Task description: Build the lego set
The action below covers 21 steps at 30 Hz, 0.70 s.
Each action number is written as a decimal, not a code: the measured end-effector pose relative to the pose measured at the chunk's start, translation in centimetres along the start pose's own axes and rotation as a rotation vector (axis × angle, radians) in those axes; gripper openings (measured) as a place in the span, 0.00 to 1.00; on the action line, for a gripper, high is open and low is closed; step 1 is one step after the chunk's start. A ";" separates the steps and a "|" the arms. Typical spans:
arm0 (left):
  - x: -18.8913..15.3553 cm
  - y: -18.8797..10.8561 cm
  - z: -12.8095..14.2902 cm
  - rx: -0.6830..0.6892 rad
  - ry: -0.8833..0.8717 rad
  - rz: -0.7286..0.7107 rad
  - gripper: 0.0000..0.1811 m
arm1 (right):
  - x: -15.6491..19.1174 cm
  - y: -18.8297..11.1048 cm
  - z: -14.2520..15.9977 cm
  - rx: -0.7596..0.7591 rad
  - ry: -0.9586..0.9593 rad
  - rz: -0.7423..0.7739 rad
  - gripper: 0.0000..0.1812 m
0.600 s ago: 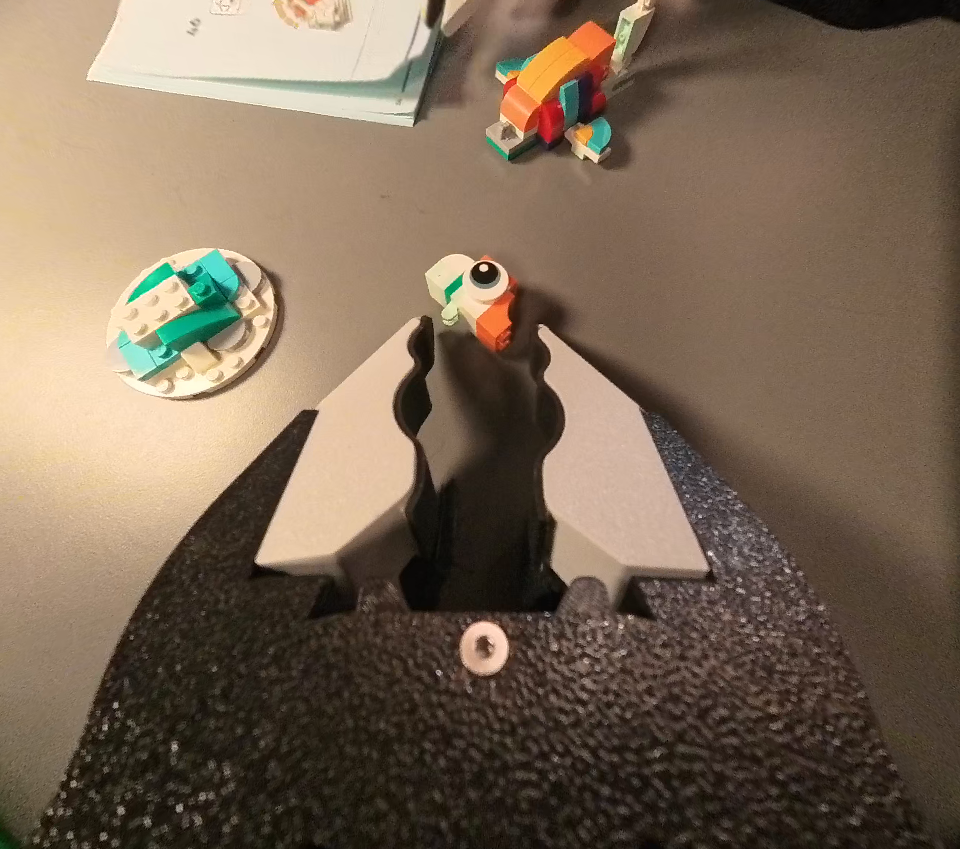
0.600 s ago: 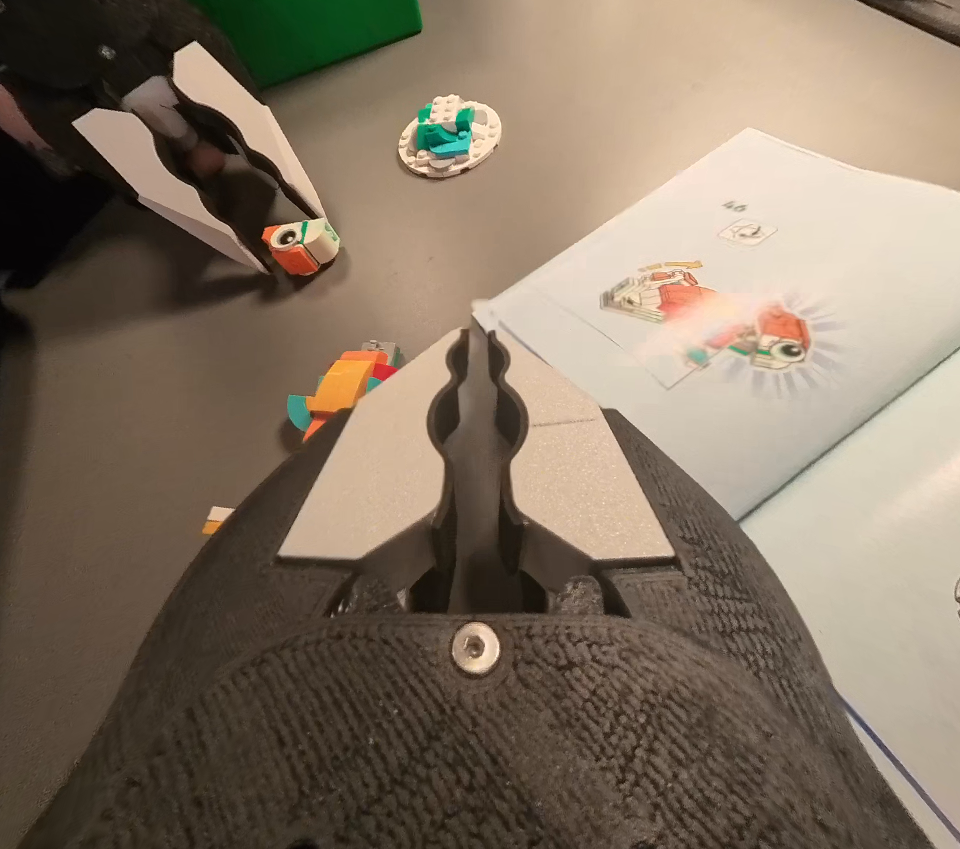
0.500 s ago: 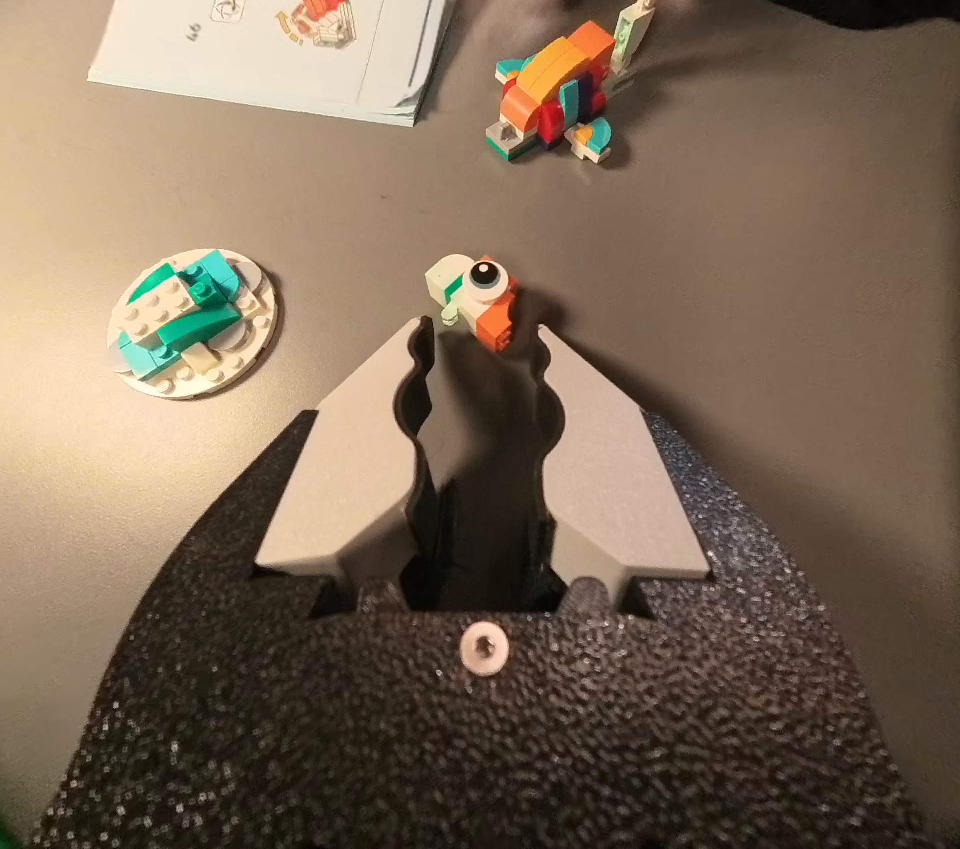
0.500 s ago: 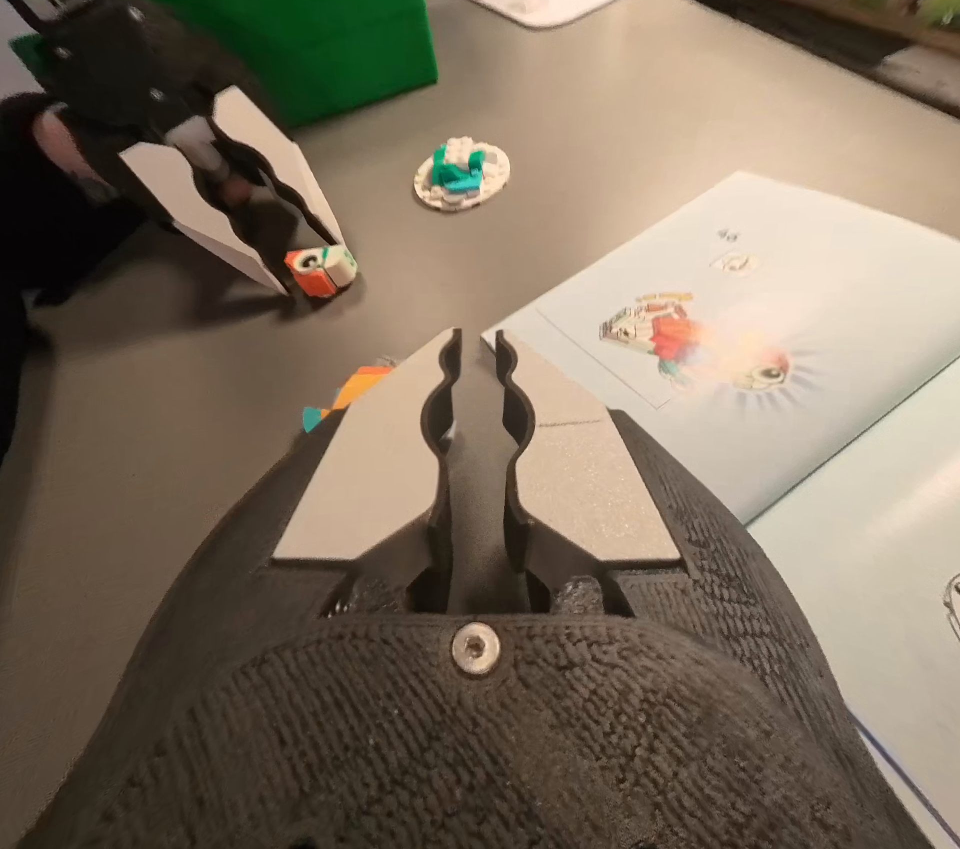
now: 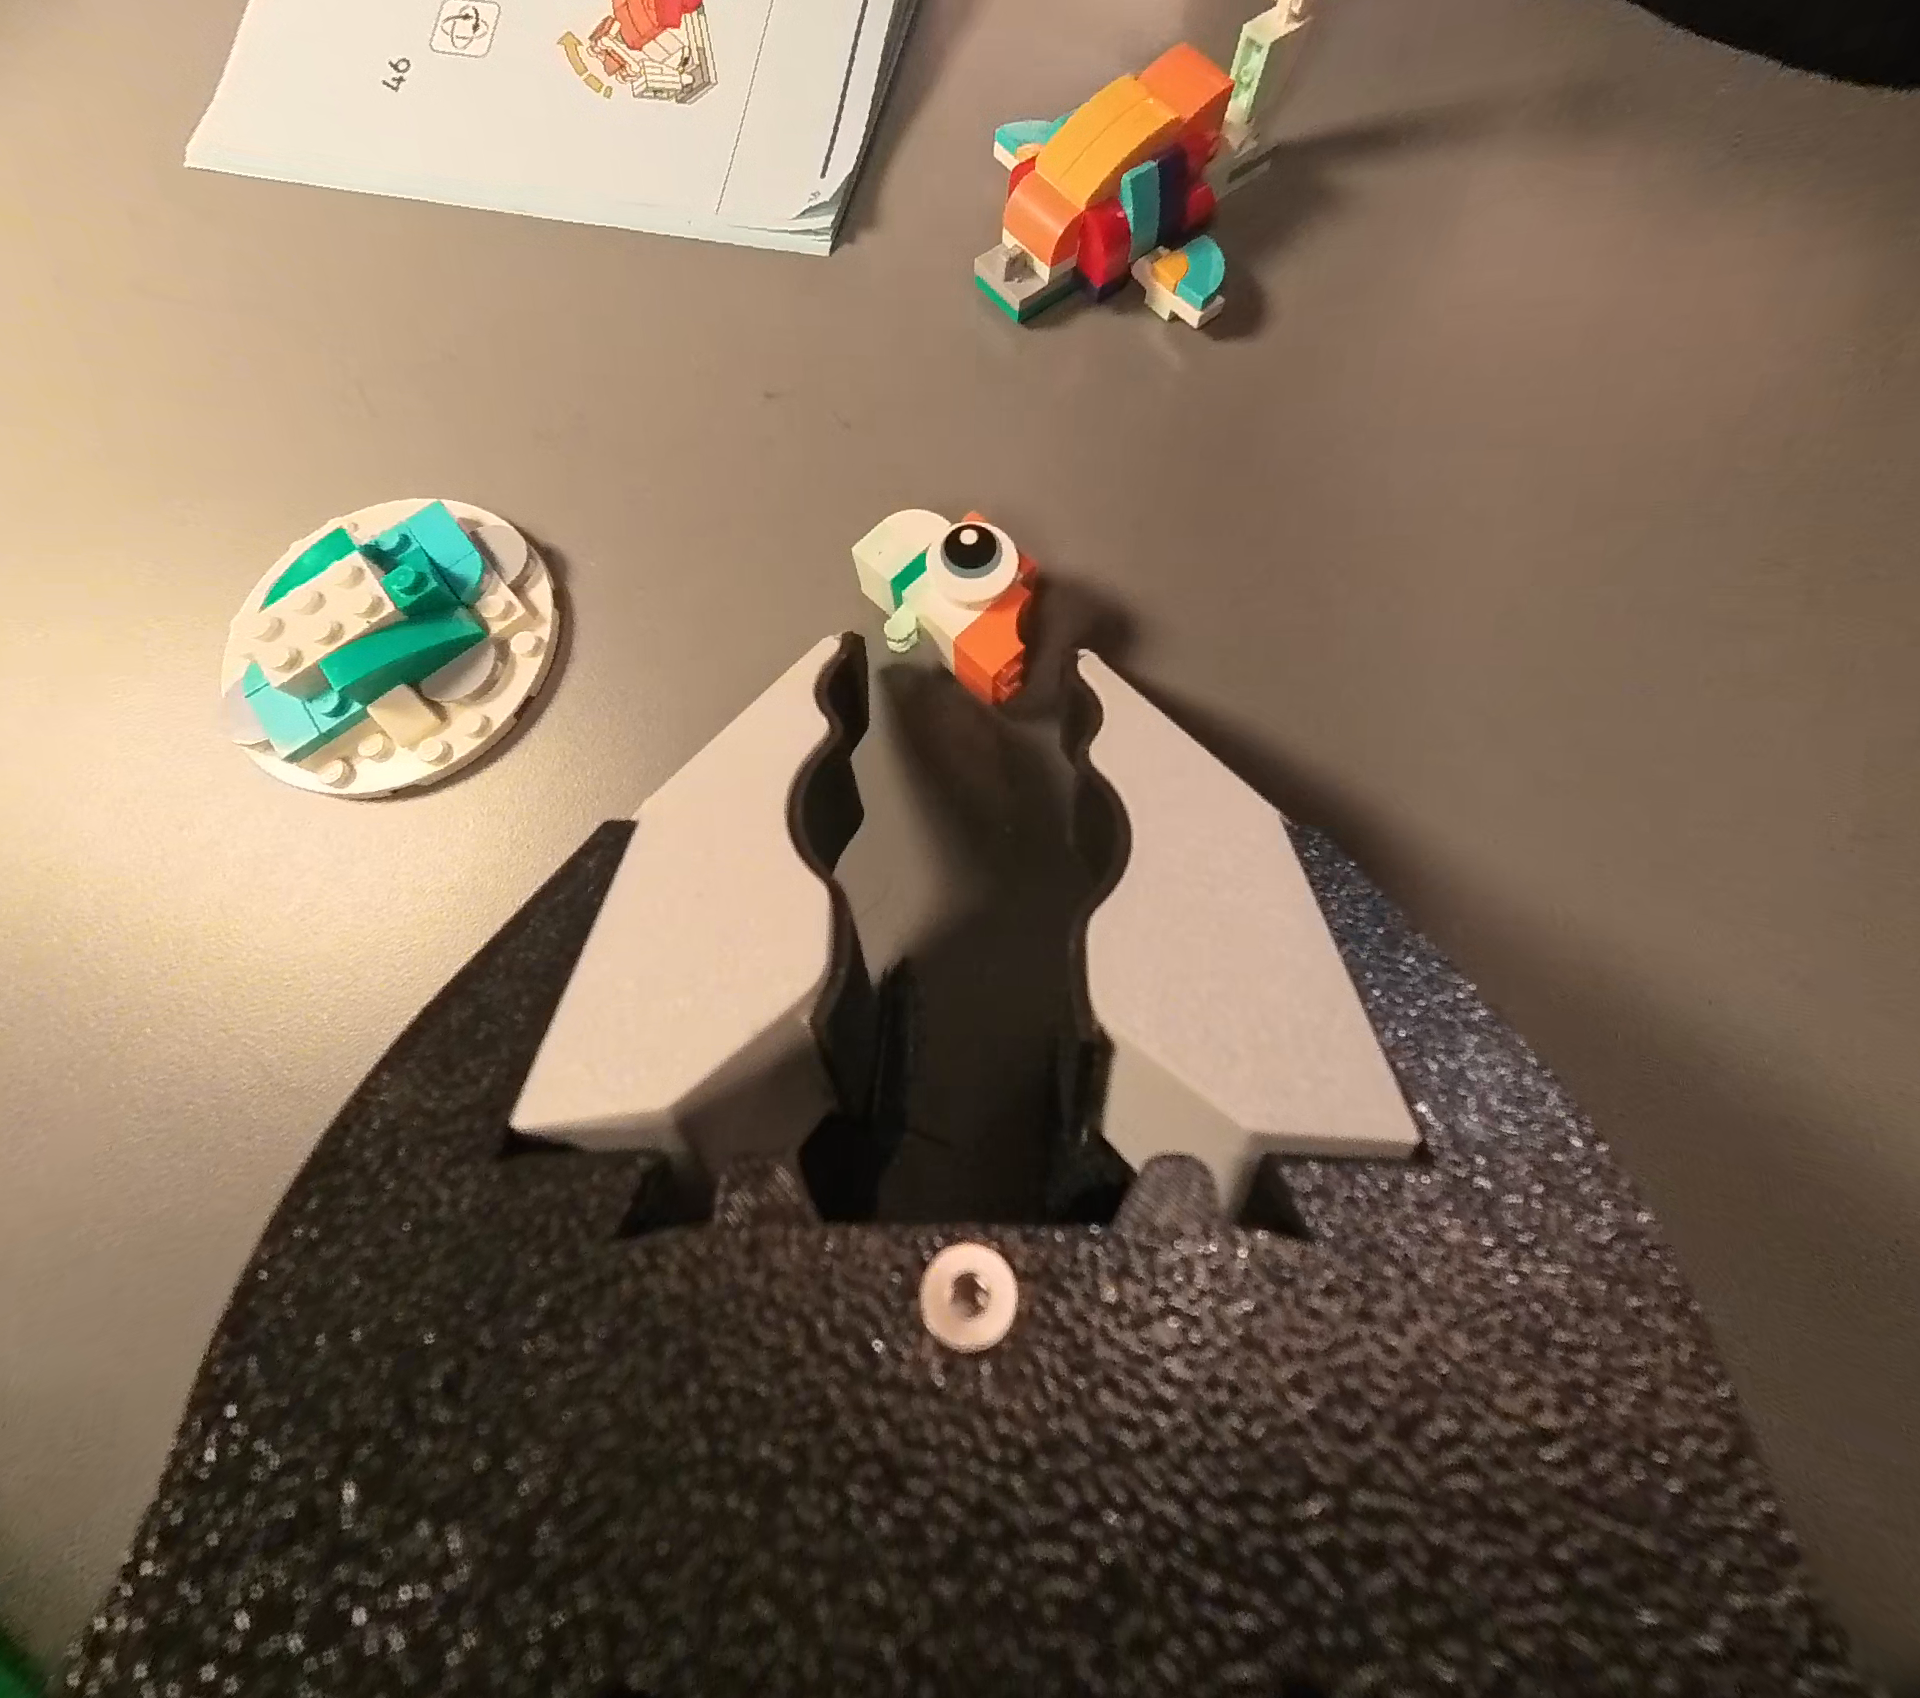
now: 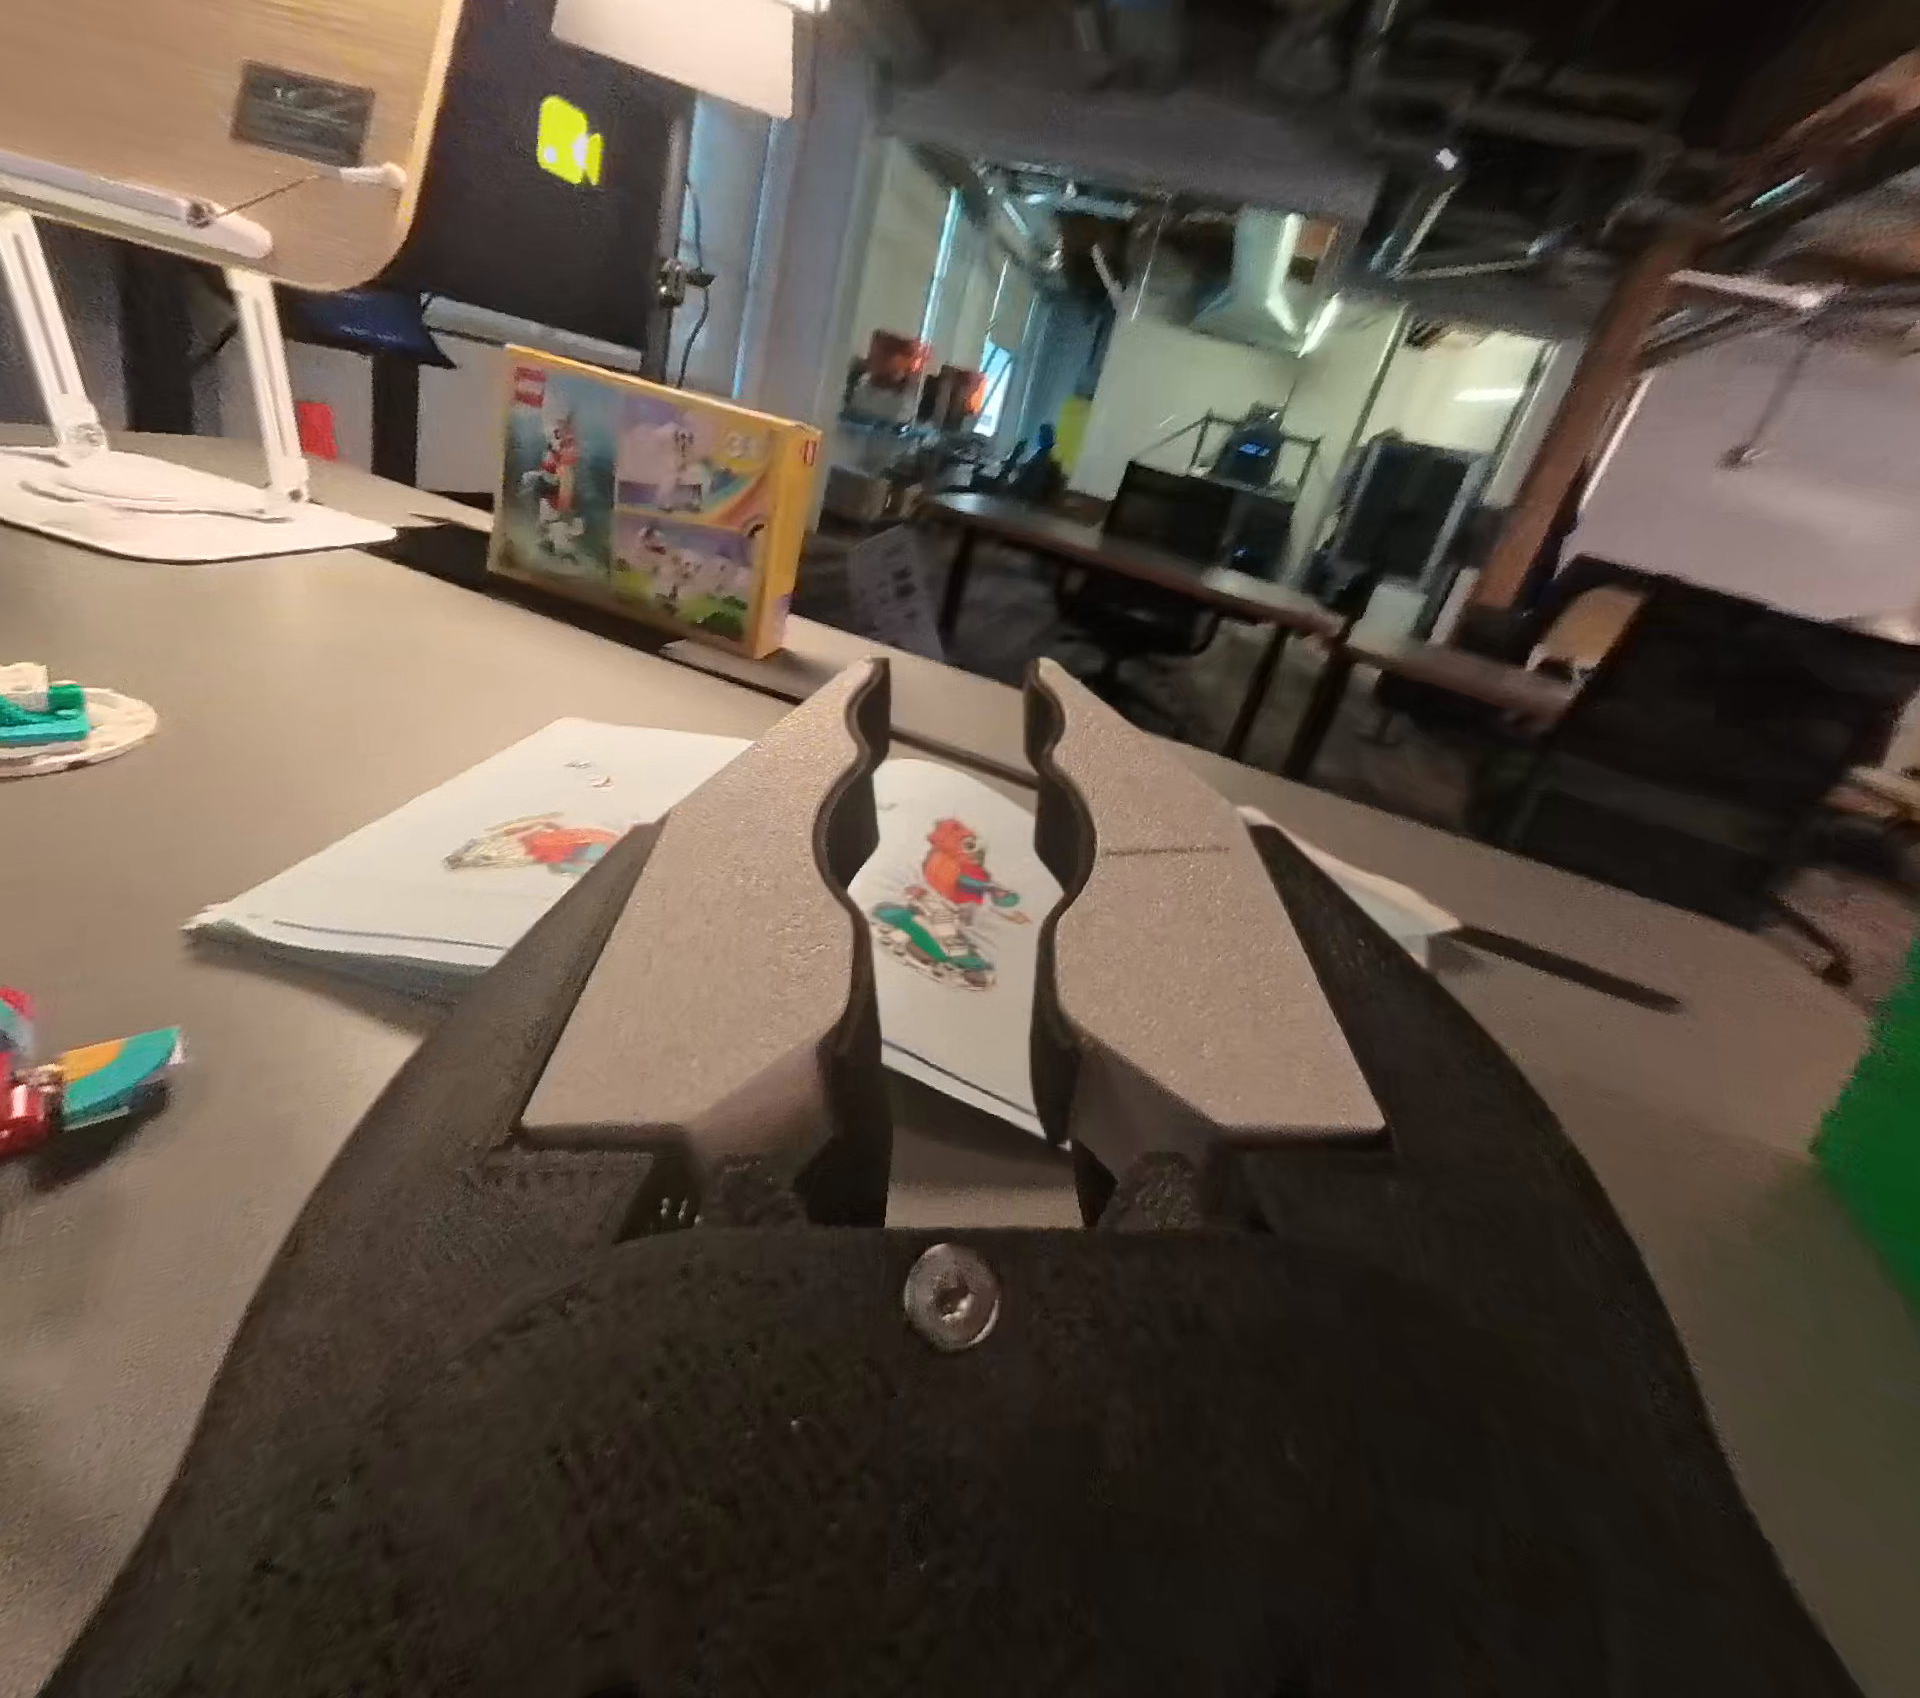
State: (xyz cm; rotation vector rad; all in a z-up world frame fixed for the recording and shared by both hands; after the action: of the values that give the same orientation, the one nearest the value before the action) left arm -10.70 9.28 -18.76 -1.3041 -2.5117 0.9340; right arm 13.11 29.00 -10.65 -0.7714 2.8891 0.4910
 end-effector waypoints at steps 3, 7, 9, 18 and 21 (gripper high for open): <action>0.1 0.0 0.0 0.000 -0.006 -0.002 0.20 | 0.3 0.2 0.0 -0.025 -0.051 0.019 0.13; 0.1 0.0 0.0 -0.001 -0.007 -0.008 0.20 | 1.4 0.1 -0.1 -0.053 -0.099 -0.031 0.12; 0.1 0.0 0.0 -0.001 -0.010 -0.008 0.20 | 1.8 0.1 0.0 -0.055 -0.103 -0.052 0.12; 0.1 -0.1 0.1 -0.001 -0.015 -0.008 0.21 | 2.1 0.4 -0.1 -0.064 -0.071 -0.077 0.10; 0.1 -0.1 0.1 -0.002 -0.015 -0.010 0.21 | 2.3 0.4 -0.1 -0.067 -0.081 -0.085 0.09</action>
State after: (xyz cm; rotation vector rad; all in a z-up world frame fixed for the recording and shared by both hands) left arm -10.88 9.32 -18.79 -1.2883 -2.5287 0.9438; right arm 10.93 28.27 -10.89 -0.8593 2.7657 0.5969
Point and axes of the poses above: each gripper's, where its closed fingertips meet, y out along the fingers, z out of its underside, x = y × z across the jaws, the point moved 5 cm from there along -y, back along the fingers, and after that the axes turned 15 degrees about z, right-handed, at the moved point
